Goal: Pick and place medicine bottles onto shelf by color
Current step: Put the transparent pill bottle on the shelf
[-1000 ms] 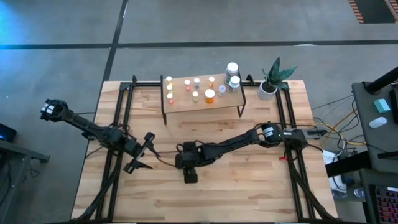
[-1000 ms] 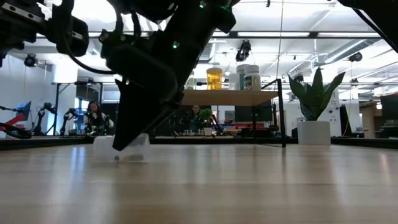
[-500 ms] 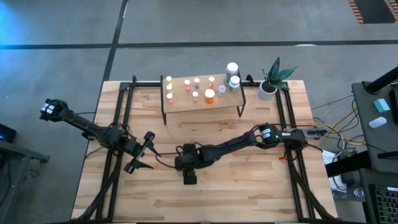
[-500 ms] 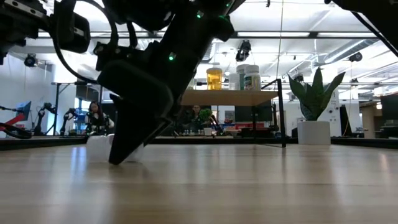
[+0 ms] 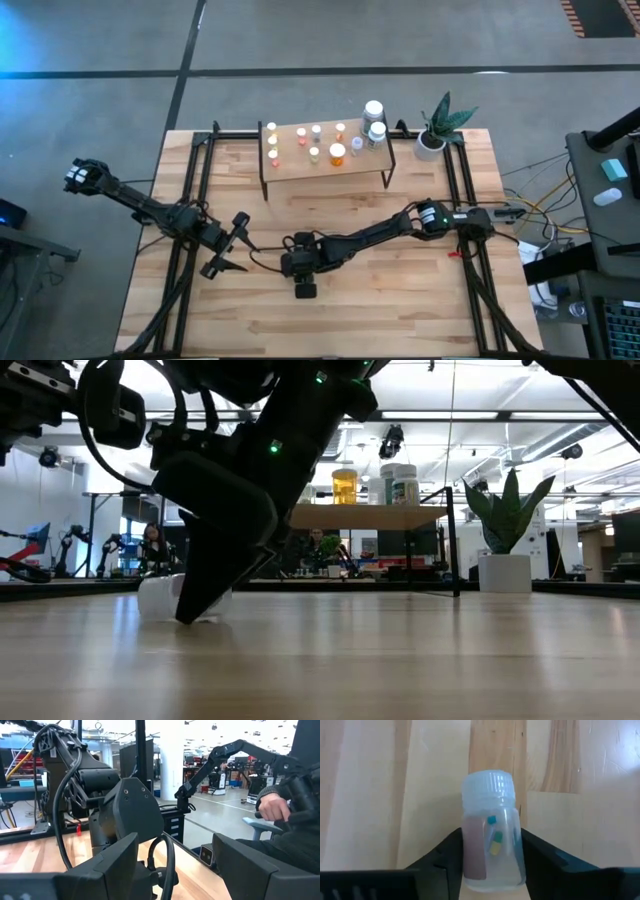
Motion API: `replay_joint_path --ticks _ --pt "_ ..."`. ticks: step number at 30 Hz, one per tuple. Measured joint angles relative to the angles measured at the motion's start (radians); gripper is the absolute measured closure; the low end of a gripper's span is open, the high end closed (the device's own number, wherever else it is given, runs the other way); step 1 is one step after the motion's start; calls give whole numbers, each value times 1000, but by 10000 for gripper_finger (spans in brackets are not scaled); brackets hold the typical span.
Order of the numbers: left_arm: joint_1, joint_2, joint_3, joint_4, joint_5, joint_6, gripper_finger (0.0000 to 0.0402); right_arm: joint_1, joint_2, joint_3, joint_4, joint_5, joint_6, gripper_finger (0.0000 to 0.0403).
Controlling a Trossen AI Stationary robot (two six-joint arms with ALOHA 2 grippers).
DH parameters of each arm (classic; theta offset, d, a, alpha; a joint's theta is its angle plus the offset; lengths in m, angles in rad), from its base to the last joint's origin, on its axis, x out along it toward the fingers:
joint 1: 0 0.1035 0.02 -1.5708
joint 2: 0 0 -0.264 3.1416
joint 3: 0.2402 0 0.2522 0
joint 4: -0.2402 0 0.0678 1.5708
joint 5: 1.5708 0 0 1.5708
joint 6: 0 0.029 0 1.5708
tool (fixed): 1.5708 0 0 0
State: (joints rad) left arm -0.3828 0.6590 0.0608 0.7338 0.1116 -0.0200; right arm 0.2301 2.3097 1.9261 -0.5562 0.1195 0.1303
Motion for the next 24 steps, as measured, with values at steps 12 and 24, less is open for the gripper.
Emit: replay_joint_path --ticks 12,24 --pt "0 -8 10 -1 3 0 162 6 -93 -32 32 -21 42 250" --pt "0 -29 11 -11 5 11 162 14 -332 -429 515 -14 69 251"
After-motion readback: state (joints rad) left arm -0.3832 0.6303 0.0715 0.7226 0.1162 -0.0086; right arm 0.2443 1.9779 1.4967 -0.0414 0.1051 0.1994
